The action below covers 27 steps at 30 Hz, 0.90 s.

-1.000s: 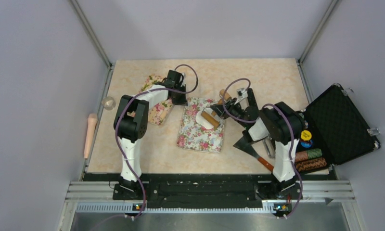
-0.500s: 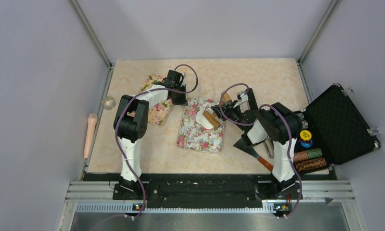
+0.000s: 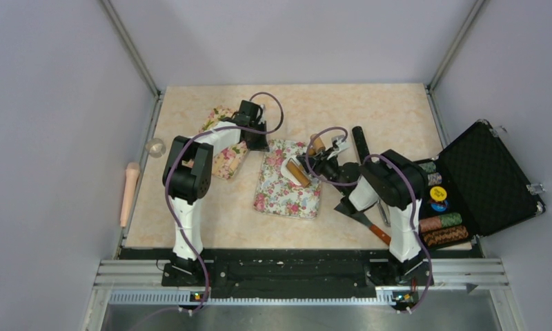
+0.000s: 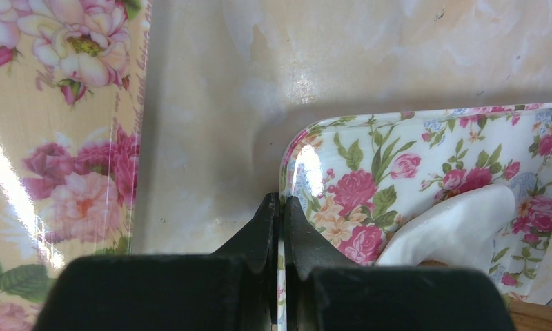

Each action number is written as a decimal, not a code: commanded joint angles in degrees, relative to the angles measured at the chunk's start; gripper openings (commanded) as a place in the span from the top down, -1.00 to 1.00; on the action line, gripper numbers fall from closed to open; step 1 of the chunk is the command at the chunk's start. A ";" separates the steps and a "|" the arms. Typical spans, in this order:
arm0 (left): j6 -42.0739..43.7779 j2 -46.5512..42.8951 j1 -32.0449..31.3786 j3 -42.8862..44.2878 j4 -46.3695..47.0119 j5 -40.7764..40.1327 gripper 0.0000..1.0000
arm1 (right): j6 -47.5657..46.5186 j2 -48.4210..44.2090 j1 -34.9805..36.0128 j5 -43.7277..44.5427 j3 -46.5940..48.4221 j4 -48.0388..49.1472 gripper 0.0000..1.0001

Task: Roll out the dumpling wrappers from the dough
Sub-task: Flatten out the dough on the work surface.

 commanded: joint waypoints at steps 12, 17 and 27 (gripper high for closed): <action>-0.44 -2.04 -0.40 -2.00 -3.82 0.78 1.00 | -4.28 6.11 4.84 -2.53 -0.66 -7.18 1.00; -0.54 -1.87 -0.45 -1.99 -3.74 0.81 1.00 | -3.14 4.56 5.96 -5.09 -0.25 -6.30 1.00; -0.53 -2.15 -0.45 -2.34 -3.23 1.04 1.00 | 0.41 -4.11 3.42 -9.17 0.72 -1.50 1.00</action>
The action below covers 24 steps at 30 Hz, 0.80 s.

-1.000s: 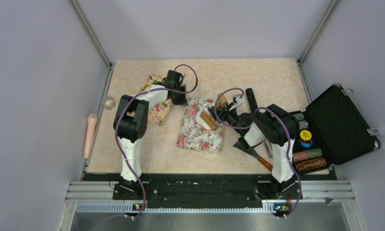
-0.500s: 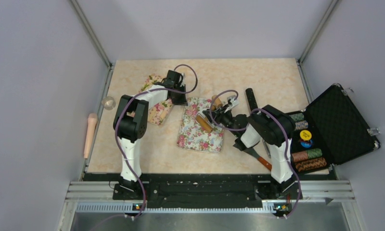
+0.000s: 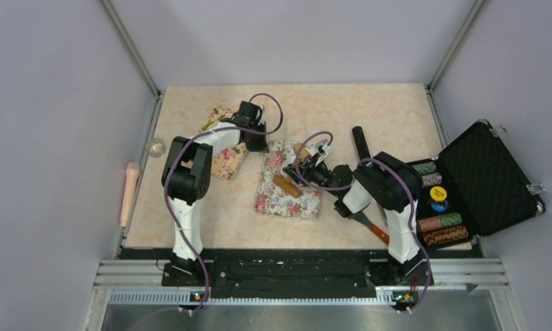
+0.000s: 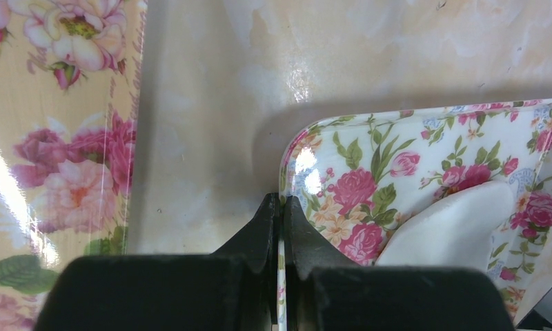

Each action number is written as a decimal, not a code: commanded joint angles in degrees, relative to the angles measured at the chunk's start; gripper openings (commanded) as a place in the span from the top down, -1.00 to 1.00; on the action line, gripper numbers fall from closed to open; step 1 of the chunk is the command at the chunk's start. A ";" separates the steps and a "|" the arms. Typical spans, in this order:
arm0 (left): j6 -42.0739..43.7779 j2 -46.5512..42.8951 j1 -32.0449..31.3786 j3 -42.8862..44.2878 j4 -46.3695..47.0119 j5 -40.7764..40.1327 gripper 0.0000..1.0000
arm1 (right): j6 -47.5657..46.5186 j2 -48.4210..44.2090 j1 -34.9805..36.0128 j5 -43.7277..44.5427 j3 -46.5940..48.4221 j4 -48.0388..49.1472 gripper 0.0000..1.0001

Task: Roll out the dumpling wrappers from the dough
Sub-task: Flatten out the dough on the work surface.

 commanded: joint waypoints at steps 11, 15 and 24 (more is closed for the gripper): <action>0.01 -1.96 -0.53 -1.56 -3.27 0.46 1.00 | -2.29 -8.85 -13.66 2.96 -3.18 -4.85 1.00; 0.00 -1.54 -0.47 -1.39 -3.31 0.51 1.00 | -3.36 -6.05 -11.55 6.51 -3.47 -5.69 1.00; 0.00 -1.56 -0.53 -1.46 -3.47 0.94 1.00 | -12.49 -6.32 -4.96 13.55 -7.02 -6.73 1.00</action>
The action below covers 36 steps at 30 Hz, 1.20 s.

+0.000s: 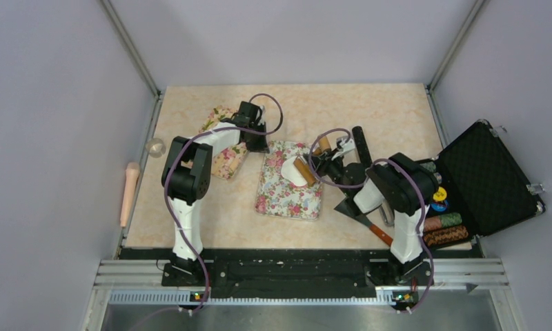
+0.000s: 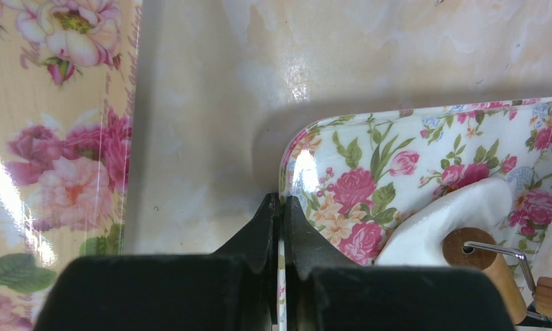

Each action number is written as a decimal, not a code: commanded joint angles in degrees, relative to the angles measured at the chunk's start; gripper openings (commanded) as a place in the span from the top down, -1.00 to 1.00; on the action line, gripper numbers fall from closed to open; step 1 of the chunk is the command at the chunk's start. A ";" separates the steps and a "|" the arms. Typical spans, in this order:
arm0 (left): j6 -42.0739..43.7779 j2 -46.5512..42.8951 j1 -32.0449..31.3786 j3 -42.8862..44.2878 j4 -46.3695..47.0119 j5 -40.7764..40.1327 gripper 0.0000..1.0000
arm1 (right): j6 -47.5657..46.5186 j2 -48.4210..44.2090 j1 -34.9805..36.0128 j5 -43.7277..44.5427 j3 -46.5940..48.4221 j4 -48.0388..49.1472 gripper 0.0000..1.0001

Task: Roll out the dumpling wrappers from the dough
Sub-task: Flatten out the dough on the work surface.

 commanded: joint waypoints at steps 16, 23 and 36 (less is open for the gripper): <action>0.27 -2.59 -0.34 -1.77 -2.98 0.62 1.00 | -11.71 4.84 8.91 6.07 -1.91 -1.96 1.00; 0.19 -2.57 -0.38 -1.69 -3.07 0.77 1.00 | -10.70 6.75 10.03 5.80 -1.31 -1.27 1.00; 0.10 -3.28 -0.42 -1.73 -3.09 0.66 1.00 | -11.17 8.81 13.24 5.82 0.11 -0.49 1.00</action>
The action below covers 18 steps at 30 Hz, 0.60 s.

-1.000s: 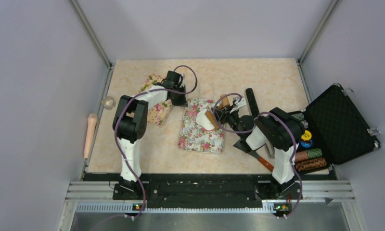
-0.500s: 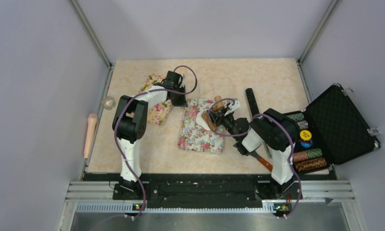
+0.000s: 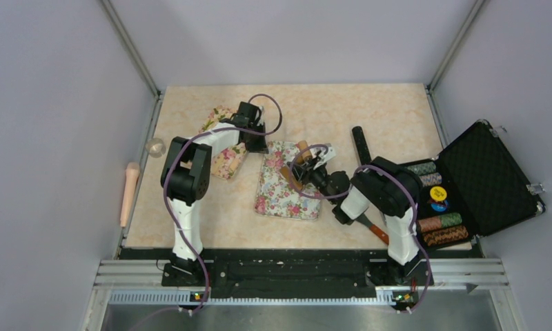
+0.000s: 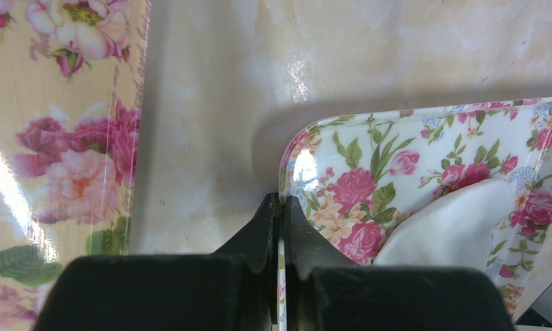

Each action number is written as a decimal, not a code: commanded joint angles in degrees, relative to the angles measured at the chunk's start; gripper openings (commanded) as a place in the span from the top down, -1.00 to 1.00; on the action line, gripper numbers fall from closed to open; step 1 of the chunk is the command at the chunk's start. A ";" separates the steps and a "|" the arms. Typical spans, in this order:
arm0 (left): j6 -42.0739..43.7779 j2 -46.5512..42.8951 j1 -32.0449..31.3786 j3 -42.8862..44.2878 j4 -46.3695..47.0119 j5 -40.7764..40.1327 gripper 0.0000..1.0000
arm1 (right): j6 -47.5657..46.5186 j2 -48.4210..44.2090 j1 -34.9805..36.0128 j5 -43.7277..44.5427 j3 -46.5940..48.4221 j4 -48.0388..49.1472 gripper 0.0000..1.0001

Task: Roll out the dumpling wrappers from the dough
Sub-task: Flatten out the dough on the work surface.

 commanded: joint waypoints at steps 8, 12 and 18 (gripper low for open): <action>0.10 -3.07 -0.58 -1.14 -3.02 0.47 1.00 | -1.94 6.13 2.82 -4.25 -0.30 -5.19 1.00; 0.10 -2.90 -0.58 -1.14 -2.90 0.51 1.00 | -1.11 6.15 1.46 -5.85 0.13 -6.02 1.00; 0.10 -2.77 -0.55 -1.23 -2.89 0.48 1.00 | 1.56 2.77 -1.89 -12.61 0.28 -2.54 1.00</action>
